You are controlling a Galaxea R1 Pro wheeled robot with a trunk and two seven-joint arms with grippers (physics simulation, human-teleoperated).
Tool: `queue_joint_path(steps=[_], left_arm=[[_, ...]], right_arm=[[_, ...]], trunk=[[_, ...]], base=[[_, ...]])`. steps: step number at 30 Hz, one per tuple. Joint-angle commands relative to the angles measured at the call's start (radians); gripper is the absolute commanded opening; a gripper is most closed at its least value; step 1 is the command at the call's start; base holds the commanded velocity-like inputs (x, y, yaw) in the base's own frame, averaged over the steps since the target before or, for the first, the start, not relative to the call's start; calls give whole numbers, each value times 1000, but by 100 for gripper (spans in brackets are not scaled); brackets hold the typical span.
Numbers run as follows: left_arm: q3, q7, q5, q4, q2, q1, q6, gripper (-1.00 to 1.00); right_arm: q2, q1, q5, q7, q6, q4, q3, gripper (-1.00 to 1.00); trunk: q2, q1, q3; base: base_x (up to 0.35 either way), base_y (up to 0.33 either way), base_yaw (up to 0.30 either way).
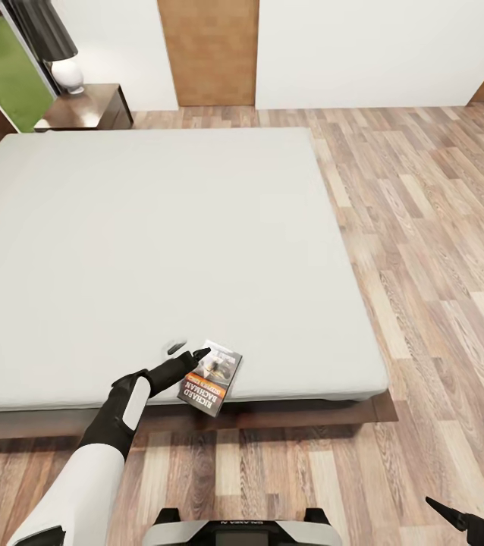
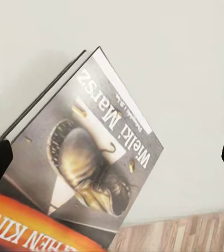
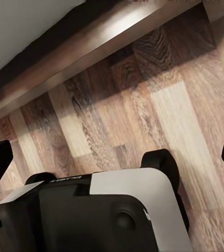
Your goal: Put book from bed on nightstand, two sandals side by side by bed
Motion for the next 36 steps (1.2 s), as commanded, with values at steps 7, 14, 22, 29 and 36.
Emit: queue_joint_path(steps=[7, 14, 22, 29, 36], left_arm=[[5, -3, 4, 0, -1, -1, 8, 100], [5, -3, 4, 0, -1, -1, 8, 100], [5, -3, 4, 0, -1, -1, 8, 100], [5, -3, 4, 0, -1, 0, 8, 100], [5, -3, 4, 0, -1, 0, 8, 100]], right_arm=[[0, 0, 6, 5, 2, 1, -8, 100], [0, 0, 6, 4, 2, 1, -8, 100], [0, 0, 6, 5, 2, 1, -8, 100], [0, 0, 6, 5, 2, 1, -8, 100], [0, 0, 6, 4, 2, 1, -8, 100]], trunk=[[49, -27, 22], [98, -54, 43], [154, -84, 69], [203, -111, 90], [252, -138, 112]], base=[[0, 0, 0], [0, 0, 0], [0, 0, 0], [0, 0, 0], [0, 0, 0]])
